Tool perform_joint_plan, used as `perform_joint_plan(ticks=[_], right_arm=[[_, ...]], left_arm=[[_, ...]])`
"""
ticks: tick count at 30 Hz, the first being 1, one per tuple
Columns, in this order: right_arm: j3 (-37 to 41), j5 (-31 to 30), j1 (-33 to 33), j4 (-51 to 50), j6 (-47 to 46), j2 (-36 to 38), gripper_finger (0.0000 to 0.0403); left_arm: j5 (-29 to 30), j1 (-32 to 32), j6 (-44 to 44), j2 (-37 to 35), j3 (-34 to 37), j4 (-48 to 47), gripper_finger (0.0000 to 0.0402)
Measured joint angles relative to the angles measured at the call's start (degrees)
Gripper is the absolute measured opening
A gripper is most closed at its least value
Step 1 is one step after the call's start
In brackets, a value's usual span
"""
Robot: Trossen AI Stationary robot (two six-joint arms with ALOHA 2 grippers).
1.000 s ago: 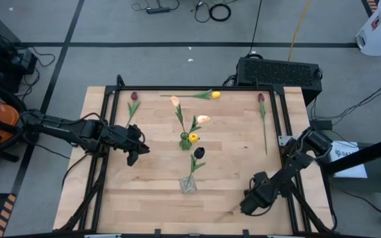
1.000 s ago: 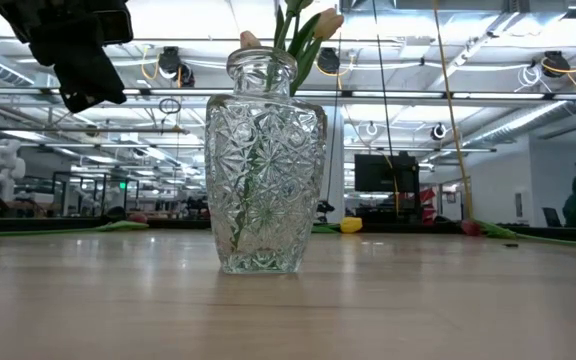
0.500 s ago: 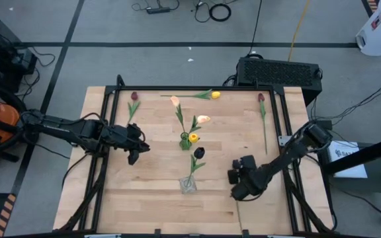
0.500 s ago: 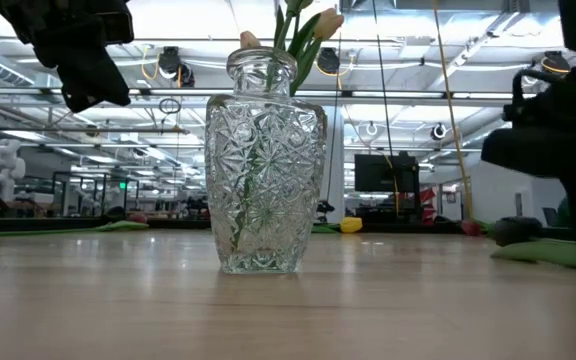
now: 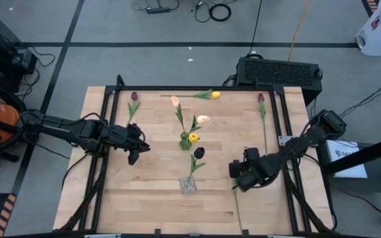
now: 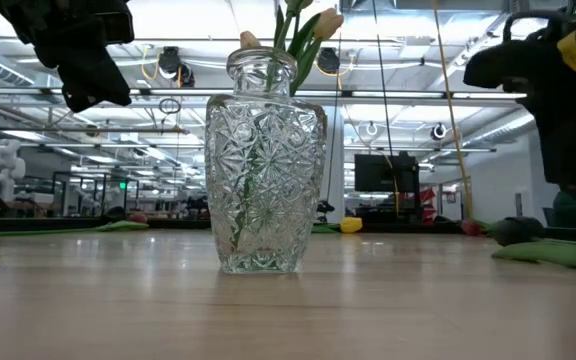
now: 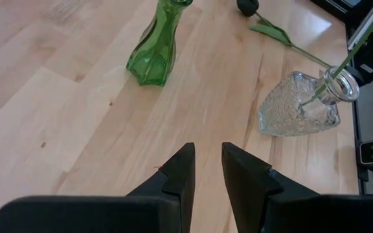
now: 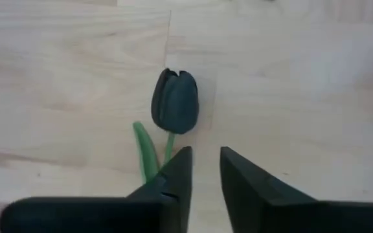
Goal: Sort flowers into vase by color
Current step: Put the black flower into the transparent vase
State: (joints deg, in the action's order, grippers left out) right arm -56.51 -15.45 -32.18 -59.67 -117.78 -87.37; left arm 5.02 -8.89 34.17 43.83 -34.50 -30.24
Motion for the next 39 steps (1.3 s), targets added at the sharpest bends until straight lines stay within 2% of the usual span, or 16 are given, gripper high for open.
perform_joint_plan(ticks=[6, 11, 15, 21, 25, 28, 31, 35, 39], right_arm=[[-0.07, 0.48, 0.0, 6.58, 0.45, -1.31, 0.0143], [-0.07, 3.62, -0.02, 11.51, 1.49, -2.97, 0.0181], [-0.07, 7.15, -0.02, 11.82, 0.08, -5.55, 0.0191], [-0.07, 8.58, -0.04, 20.9, 3.09, -10.92, 0.0192], [-0.41, 13.16, 0.24, 21.14, 4.76, -14.24, 0.0191], [-0.59, 14.92, 0.3, 20.55, 4.79, -16.16, 0.0178], [-0.61, 15.31, 0.26, 20.5, 4.72, -16.79, 0.0148], [-0.41, 14.69, 0.35, 19.87, 4.6, -16.49, 0.0087], [-0.15, 14.74, 0.62, 19.23, 4.43, -15.08, 0.0017]], left_arm=[[0.0, 0.0, -0.02, 0.0, 0.0, 0.0, 0.0084], [0.0, 0.0, -0.02, 0.0, 0.0, -0.03, 0.0084], [0.0, 0.0, -0.09, -0.02, 0.0, -0.02, 0.0084], [0.0, 0.0, -0.09, -0.02, 0.0, -0.03, 0.0084], [0.0, 0.01, -0.09, -0.02, 0.0, -0.02, 0.0084], [0.0, -0.01, -0.07, -0.02, 0.0, -0.02, 0.0084], [0.0, 0.01, -0.07, -0.02, 0.0, -0.04, 0.0084], [0.0, 0.01, -0.63, -0.02, 0.0, -0.04, 0.0084], [0.0, 0.01, -5.77, -0.02, 0.0, -0.23, 0.0084]])
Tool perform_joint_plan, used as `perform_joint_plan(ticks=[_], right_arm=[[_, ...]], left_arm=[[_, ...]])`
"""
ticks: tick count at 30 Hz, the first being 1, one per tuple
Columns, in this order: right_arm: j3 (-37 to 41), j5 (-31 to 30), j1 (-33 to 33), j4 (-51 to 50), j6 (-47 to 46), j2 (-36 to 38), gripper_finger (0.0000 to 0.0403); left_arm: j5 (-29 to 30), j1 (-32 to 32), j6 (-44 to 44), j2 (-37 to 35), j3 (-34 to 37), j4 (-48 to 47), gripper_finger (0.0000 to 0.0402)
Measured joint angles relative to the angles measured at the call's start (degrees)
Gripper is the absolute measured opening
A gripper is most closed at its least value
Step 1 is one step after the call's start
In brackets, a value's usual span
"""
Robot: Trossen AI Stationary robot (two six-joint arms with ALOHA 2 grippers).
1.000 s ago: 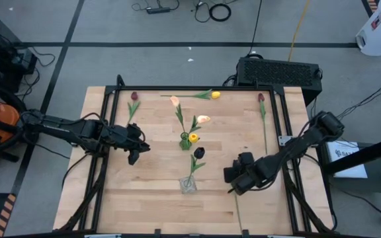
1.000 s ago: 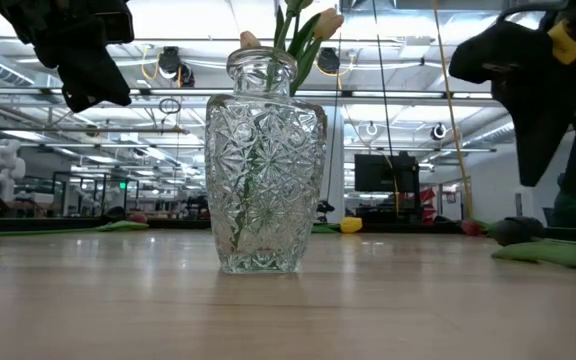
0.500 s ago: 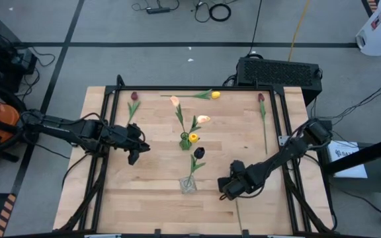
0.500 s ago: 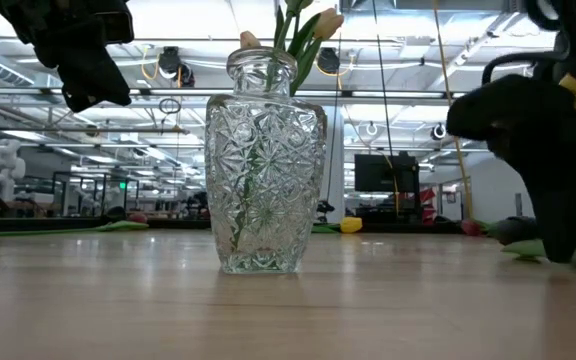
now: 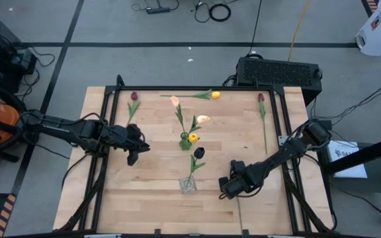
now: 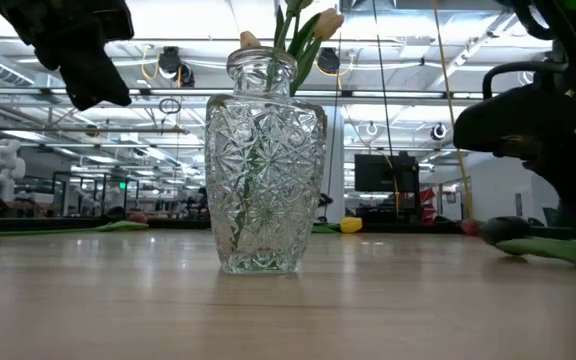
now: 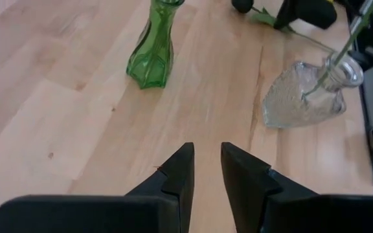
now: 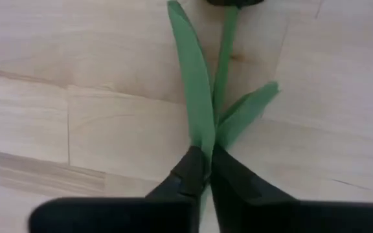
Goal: Sort flowers into vase by color
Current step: Put the black flower into the transparent vase
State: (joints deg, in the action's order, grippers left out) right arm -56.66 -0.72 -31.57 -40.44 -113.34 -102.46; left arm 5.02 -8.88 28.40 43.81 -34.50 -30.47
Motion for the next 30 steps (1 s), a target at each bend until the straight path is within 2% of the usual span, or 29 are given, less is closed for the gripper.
perform_joint_plan(ticks=[3, 5, 11, 15, 22, 26, 30], right_arm=[[0.3, -1.89, -0.05, -0.78, -0.81, 2.24, 0.0009], [0.49, -6.09, -0.47, -1.58, -2.54, 4.01, 0.0006], [-1.17, -29.44, -3.11, -2.51, -5.43, 10.86, 0.0002], [-8.12, -43.82, -4.54, -7.34, -1.56, 12.13, 0.0001], [-25.84, -59.76, -5.08, -13.28, 18.13, 10.05, 0.0001], [-35.03, -67.46, -5.54, -10.7, 33.11, 8.38, 0.0], [-42.09, -73.34, -7.27, -2.8, 50.13, 6.51, 0.0]], left_arm=[[0.0, 0.0, -2.03, 0.0, 0.0, 0.04, 0.0084], [0.0, -0.01, -2.25, 0.0, 0.0, 0.71, 0.0084], [-0.05, -0.75, -9.59, -0.08, 0.0, 7.71, 0.0084], [-0.04, -1.05, -12.35, -1.37, 0.11, 8.88, 0.0084], [1.88, -1.05, -11.53, -7.29, 2.88, 9.21, 0.0084], [1.92, -1.05, -10.86, -9.55, 2.93, 9.08, 0.0084], [1.91, -1.05, -9.97, -10.42, 2.95, 8.85, 0.0084]])
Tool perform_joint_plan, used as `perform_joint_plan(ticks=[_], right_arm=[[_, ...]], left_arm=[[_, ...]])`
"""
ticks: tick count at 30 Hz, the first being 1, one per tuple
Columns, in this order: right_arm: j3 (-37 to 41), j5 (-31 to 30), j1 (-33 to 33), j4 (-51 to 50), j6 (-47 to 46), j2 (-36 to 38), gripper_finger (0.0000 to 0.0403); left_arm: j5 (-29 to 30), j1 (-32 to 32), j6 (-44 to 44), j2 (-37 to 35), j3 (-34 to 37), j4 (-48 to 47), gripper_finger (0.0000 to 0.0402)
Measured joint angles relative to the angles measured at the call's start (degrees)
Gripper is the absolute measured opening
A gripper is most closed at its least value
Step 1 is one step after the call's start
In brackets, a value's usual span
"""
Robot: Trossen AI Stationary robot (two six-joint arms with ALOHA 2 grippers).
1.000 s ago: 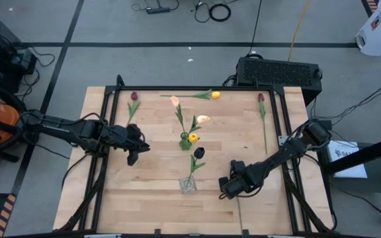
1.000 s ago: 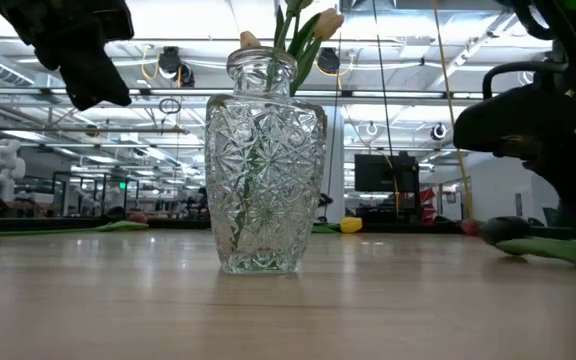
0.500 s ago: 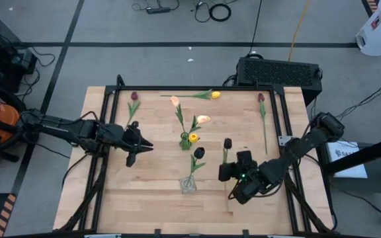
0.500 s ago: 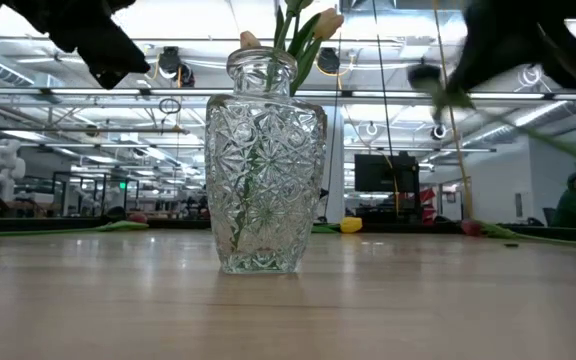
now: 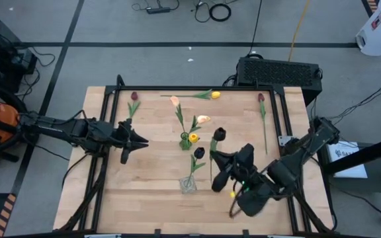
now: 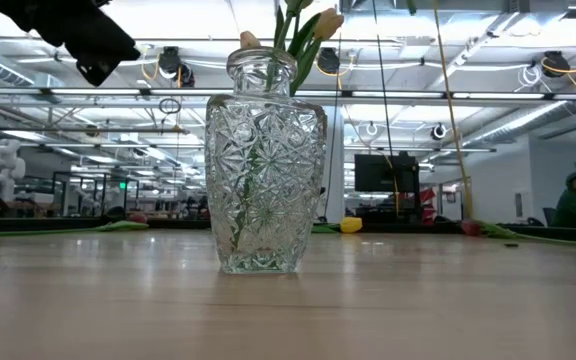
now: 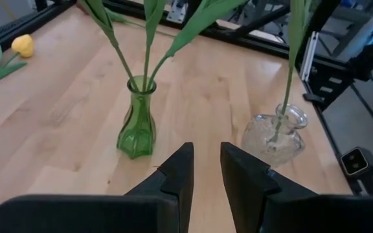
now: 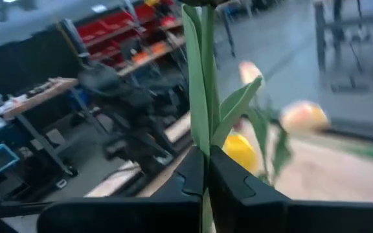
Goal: Sort flowers into vase by color
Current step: Put the black flower into the transparent vase
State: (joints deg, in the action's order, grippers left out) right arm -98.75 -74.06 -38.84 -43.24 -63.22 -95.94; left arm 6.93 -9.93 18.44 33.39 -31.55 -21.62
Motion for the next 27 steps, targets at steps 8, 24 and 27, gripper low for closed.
perform_joint_plan(ticks=[8, 24, 27], right_arm=[[-3.81, -1.3, -1.0, 24.96, 29.24, -5.26, 0.0], [-3.79, -2.46, 1.68, 39.71, 34.6, -13.9, 0.0], [-3.8, -2.48, 1.89, 40.1, 36.55, -13.9, 0.0]], left_arm=[[-0.47, 0.0, 0.72, -0.05, 0.0, 0.09, 0.0084], [-0.71, 0.0, 0.46, -0.05, 0.0, 0.12, 0.0084], [-0.71, 0.0, 0.3, -0.05, 0.0, 0.12, 0.0084]])
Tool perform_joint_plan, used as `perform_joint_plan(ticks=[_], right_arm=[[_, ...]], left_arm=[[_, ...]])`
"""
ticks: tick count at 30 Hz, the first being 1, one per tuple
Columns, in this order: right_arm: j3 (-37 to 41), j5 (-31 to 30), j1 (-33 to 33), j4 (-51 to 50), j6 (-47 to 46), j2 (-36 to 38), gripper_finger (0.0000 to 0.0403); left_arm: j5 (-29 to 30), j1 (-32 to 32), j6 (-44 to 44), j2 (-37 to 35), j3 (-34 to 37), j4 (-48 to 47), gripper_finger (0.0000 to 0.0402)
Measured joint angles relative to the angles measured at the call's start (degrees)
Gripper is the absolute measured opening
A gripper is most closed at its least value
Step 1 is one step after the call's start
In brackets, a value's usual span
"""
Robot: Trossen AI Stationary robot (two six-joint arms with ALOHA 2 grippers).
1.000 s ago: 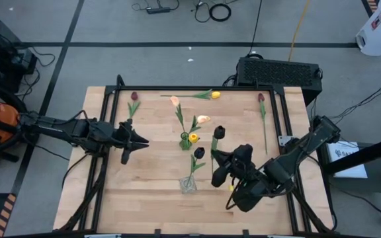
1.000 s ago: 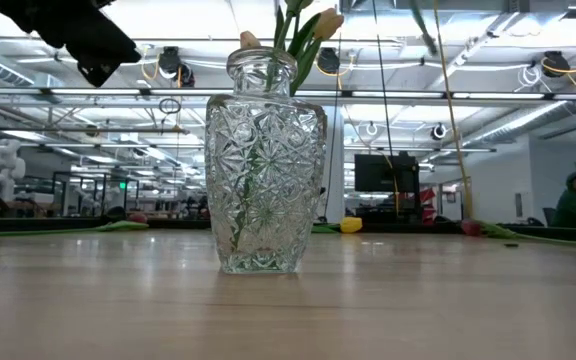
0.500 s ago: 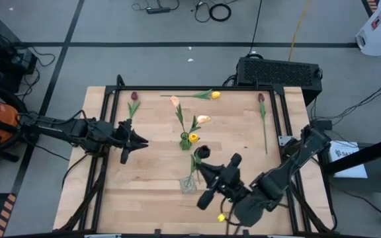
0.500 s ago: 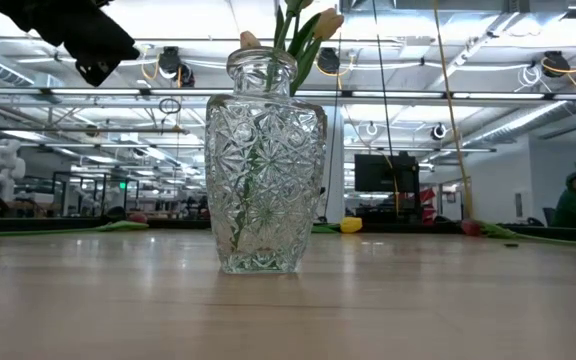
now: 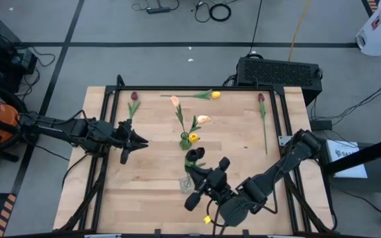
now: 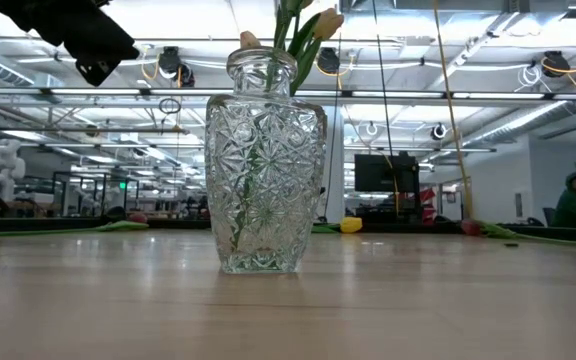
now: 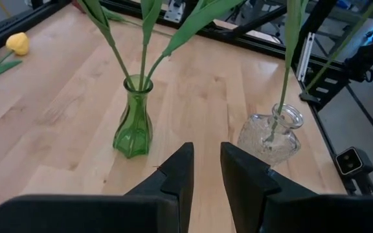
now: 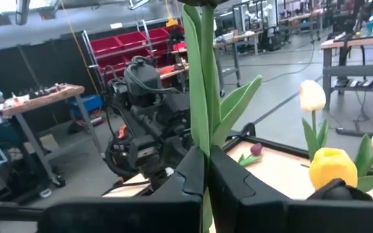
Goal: Sort flowers into vase by color
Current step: Put the black flower into the transparent vase
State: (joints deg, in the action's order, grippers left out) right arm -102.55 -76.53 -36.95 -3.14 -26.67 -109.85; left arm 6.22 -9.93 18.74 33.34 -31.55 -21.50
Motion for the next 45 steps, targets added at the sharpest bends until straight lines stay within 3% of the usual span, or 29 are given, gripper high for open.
perform_joint_plan(ticks=[20, 26, 32, 45], right_arm=[[0.01, 3.16, 2.09, -1.11, -3.19, -3.56, 0.0], [-0.01, 3.27, 1.48, -9.44, -9.48, -3.51, 0.0], [0.0, 3.29, 0.11, -21.32, -23.04, -4.4, 0.0], [0.01, 5.46, -0.02, -23.24, -30.04, -9.81, 0.0]], left_arm=[[0.01, 0.0, -0.15, 0.0, 0.0, -0.17, 0.0084], [0.01, 0.0, -0.13, 0.0, 0.0, -0.17, 0.0084], [0.0, 0.0, -0.09, 0.0, 0.0, -0.15, 0.0084], [0.02, -0.01, 0.02, 0.0, 0.0, 0.08, 0.0084]])
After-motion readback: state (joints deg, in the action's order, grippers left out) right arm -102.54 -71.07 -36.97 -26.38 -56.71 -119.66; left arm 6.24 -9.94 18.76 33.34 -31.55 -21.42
